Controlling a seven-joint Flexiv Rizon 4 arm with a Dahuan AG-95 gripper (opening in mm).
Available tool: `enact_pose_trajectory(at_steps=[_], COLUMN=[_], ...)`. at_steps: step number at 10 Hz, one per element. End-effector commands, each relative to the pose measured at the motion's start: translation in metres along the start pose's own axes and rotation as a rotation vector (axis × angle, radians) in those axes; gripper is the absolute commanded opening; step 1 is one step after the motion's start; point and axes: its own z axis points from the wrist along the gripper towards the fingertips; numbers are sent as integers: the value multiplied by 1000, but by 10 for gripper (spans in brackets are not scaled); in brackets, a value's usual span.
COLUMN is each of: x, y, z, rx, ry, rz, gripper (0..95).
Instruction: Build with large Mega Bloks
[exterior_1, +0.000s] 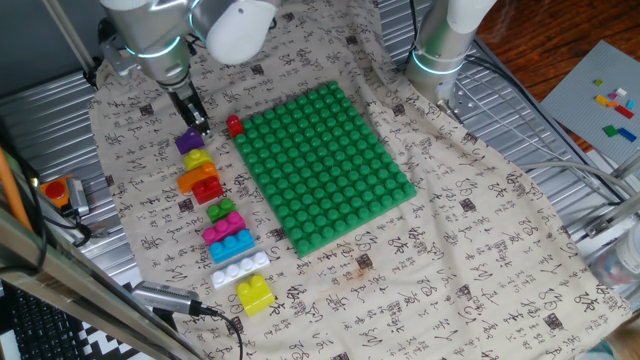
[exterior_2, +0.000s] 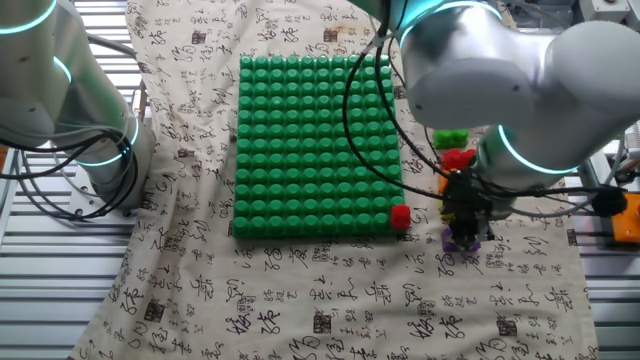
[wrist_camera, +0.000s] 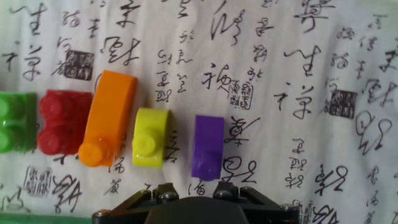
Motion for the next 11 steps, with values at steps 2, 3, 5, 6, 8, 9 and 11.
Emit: enact_pose_trajectory(at_steps=[2,3,5,6,8,9,11], x=[0,-3,-8,-9,-13,-15,-17], y=[-3,-10,-15,-15,-17,-15,-10], z=[1,6,16,17,23,24,27], rx=[2,1,1,2,-3,-3,-1], ry=[-13,-24,-31,-33,-45,-49,-49], rz=[-14,-23,-26,-24,-23,-19,-10], gripper=[380,380,380,380,380,380,380])
